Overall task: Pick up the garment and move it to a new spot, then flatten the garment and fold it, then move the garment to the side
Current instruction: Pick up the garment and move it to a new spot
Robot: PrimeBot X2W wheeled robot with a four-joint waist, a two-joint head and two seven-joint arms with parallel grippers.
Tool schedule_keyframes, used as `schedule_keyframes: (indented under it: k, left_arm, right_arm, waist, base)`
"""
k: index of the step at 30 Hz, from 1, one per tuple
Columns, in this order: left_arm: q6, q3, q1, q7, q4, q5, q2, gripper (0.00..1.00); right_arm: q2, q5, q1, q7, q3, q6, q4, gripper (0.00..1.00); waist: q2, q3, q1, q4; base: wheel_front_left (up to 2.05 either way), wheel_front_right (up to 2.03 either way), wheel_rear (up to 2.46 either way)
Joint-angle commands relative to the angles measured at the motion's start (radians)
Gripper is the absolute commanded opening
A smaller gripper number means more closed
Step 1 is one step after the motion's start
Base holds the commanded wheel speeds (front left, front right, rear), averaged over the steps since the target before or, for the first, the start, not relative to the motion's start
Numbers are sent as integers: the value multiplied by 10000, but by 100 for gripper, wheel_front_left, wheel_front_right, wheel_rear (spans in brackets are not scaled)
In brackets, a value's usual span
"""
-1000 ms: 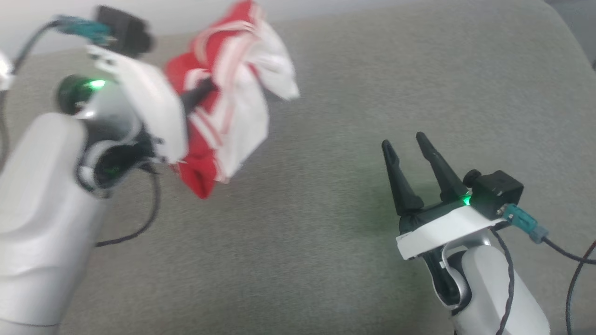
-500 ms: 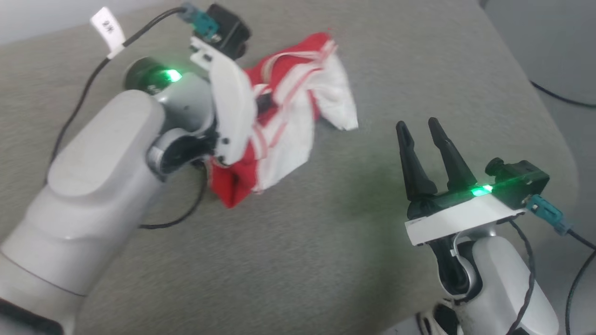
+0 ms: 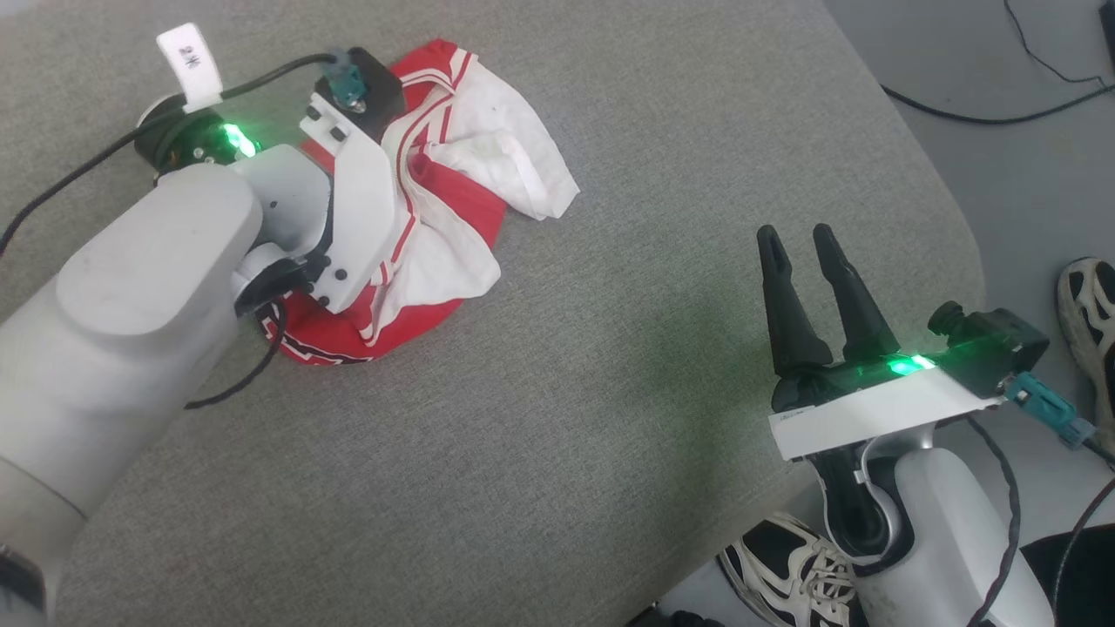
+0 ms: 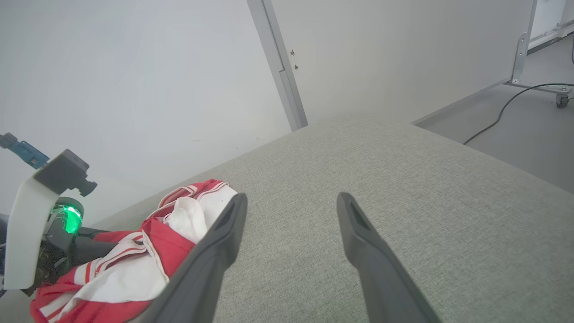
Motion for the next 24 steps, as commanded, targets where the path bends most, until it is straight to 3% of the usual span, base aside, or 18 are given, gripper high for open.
schedule_keyframes:
  k: [1, 8, 9, 11, 12, 13, 14, 17, 24]
  left_arm:
    - [56, -571, 431, 214, 588, 156, 314, 0]
    - [82, -2411, 406, 811, 1367, 339, 799, 0]
    - [87, -2494, 436, 857, 1425, 292, 840, 8]
    - [95, -2586, 433, 838, 1511, 162, 879, 38]
    - [110, -2609, 414, 758, 1553, 104, 895, 48]
    - [121, -2624, 369, 658, 1569, 71, 919, 69]
    - [121, -2623, 284, 516, 1592, 29, 928, 100]
    - [113, -2573, 89, -21, 1552, -175, 915, 100]
    - [41, -2255, -298, -2013, 1092, -854, 48, 100]
  right_arm:
    - [39, 81, -43, -27, -21, -3, -43, 100]
    - [38, 248, -180, -27, -79, -3, -266, 100]
    - [39, 269, -185, -27, -85, -3, -278, 100]
    - [39, 317, -195, -27, -113, -3, -304, 100]
    - [40, 326, -200, -27, -115, -3, -301, 100]
    - [40, 336, -202, -27, -107, -3, -288, 100]
    - [40, 323, -209, -27, -64, -3, -258, 100]
    - [38, 221, -231, -27, 152, -3, -161, 100]
    - [29, -646, -95, -27, -134, -3, 58, 100]
  waist:
    - [0, 104, 0, -11]
    - [0, 430, 0, -28]
    - [0, 458, 0, -30]
    - [0, 513, 0, -30]
    - [0, 526, 0, -30]
    - [0, 523, 0, -28]
    - [0, 507, 0, -25]
    - [0, 290, 0, -11]
    - [0, -606, 0, 1105]
  base:
    - [0, 0, 0]
    - [0, 0, 0]
    - [0, 0, 0]
    - [0, 0, 0]
    - [0, 0, 0]
    - [0, 0, 0]
    - [0, 0, 0]
    - [0, 0, 0]
    - [0, 0, 0]
